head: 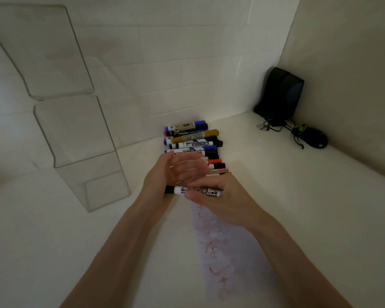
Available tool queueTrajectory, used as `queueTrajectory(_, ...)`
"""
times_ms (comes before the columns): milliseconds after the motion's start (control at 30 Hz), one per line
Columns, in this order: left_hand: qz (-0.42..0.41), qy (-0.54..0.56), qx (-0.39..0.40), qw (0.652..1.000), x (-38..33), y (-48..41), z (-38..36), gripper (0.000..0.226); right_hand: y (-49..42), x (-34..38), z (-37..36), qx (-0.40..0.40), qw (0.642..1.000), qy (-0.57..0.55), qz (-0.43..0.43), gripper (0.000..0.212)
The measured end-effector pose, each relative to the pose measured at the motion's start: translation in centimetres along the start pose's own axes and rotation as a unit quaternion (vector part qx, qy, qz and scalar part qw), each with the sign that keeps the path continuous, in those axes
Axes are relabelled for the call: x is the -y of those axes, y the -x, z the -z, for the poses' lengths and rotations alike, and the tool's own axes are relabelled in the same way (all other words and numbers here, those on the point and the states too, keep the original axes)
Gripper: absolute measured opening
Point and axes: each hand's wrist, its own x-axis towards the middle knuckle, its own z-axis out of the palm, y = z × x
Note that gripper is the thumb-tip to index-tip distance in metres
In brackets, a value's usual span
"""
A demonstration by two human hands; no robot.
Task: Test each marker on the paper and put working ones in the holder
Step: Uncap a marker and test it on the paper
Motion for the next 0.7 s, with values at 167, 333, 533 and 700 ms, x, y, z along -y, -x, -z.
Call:
queueTrajectory(167, 0.005, -0.055, -0.009, 0.998, 0.3, 0.1, -0.1, 0.055, 0.2, -0.5, -0.5, -0.009, 0.999, 0.015, 0.045, 0.020)
queueTrajectory(333, -0.004, -0.066, -0.010, 0.998, 0.3, -0.1, -0.1, 0.053, 0.2, -1.1, -0.7, -0.021, 0.998, 0.009, 0.052, 0.020)
queueTrajectory(533, -0.032, -0.053, -0.024, 0.998, -0.1, 0.0, 0.0, 0.045, -0.1, 0.0, 0.3, 0.009, 0.999, 0.043, 0.023, 0.019)
queueTrajectory(700, -0.186, -0.167, -0.127, 0.960, 0.7, -0.1, 1.0, 0.028, 0.2, -0.7, 5.3, -0.161, 0.981, 0.079, -0.068, 0.019)
